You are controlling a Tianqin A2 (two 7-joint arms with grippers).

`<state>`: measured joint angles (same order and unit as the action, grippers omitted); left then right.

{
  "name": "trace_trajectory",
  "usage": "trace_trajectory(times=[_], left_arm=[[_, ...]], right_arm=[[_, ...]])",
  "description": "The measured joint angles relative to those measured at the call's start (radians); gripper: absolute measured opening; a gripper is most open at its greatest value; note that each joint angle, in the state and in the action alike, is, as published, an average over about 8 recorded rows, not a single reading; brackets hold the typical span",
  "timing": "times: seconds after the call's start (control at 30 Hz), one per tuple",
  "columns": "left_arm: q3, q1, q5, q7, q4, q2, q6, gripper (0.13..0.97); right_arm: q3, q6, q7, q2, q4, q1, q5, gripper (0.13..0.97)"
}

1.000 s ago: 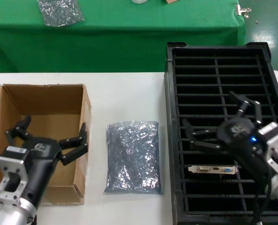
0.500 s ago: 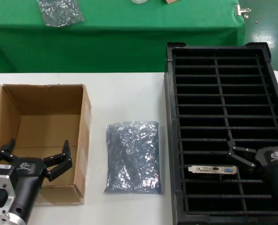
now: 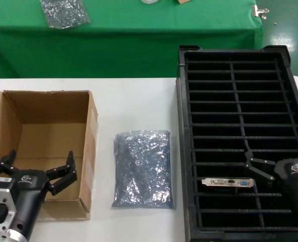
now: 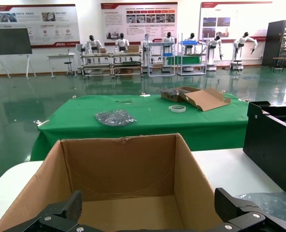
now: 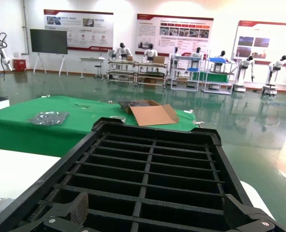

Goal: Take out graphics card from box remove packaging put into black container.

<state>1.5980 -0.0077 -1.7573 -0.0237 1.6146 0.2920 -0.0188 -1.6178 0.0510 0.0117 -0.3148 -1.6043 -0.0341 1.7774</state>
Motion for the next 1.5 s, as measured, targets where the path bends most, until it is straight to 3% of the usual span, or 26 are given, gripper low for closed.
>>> trace_trajectory(times=[1.5], left_arm=[[0.000, 0.000, 0.000, 0.000, 0.000, 0.000, 0.000, 0.966]], right_arm=[[0.000, 0.000, 0.000, 0.000, 0.000, 0.000, 0.000, 0.966]])
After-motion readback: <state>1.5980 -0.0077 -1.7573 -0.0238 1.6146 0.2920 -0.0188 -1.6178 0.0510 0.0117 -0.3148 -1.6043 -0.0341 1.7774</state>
